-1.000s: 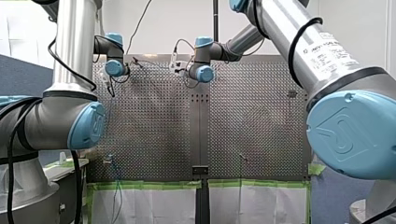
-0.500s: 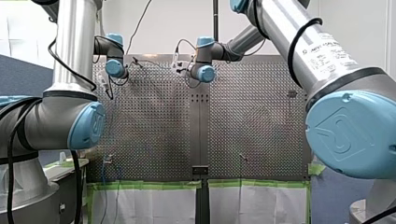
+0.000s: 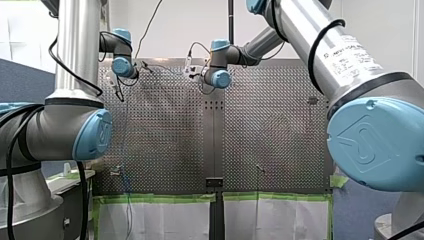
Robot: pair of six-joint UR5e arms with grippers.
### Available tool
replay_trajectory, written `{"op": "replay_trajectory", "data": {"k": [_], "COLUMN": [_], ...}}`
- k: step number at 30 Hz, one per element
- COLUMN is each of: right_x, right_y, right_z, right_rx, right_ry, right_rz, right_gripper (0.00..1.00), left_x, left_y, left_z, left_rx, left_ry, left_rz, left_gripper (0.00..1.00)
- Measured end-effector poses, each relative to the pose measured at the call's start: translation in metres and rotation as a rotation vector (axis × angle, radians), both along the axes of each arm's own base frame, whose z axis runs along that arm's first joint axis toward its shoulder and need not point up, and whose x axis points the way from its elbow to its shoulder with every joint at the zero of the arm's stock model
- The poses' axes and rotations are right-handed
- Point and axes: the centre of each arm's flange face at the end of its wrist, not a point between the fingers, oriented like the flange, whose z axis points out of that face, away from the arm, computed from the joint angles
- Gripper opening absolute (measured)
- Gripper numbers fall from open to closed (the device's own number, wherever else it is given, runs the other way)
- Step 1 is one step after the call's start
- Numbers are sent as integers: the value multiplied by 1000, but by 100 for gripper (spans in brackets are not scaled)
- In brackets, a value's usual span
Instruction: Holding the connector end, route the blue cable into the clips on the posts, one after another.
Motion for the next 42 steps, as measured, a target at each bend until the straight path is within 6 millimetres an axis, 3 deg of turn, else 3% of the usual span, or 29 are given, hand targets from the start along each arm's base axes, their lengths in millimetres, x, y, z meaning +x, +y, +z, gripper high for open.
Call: {"op": "replay_trajectory", "data": {"k": [6,16,28,34,42], "right_x": [0,2,2,2,0], "right_y": [2,7,9,10,7], "right_z": [1,2,3,3,3], "right_rx": [4,8,8,9,10], "right_ry": [6,14,15,18,18], "right_rz": [2,6,7,8,3], "right_gripper": [0,0,0,0,0], "left_x": [-10,-32,-92,-110,-134], "left_y": [8,-3,-20,-27,-43], "left_z": [2,-32,-42,-34,0], "left_rx": [-47,-64,-75,-79,-55], "left_ry": [29,164,283,279,205], "left_rz": [52,21,-20,-31,-80], "left_gripper": [100,100,100,100,100]}}
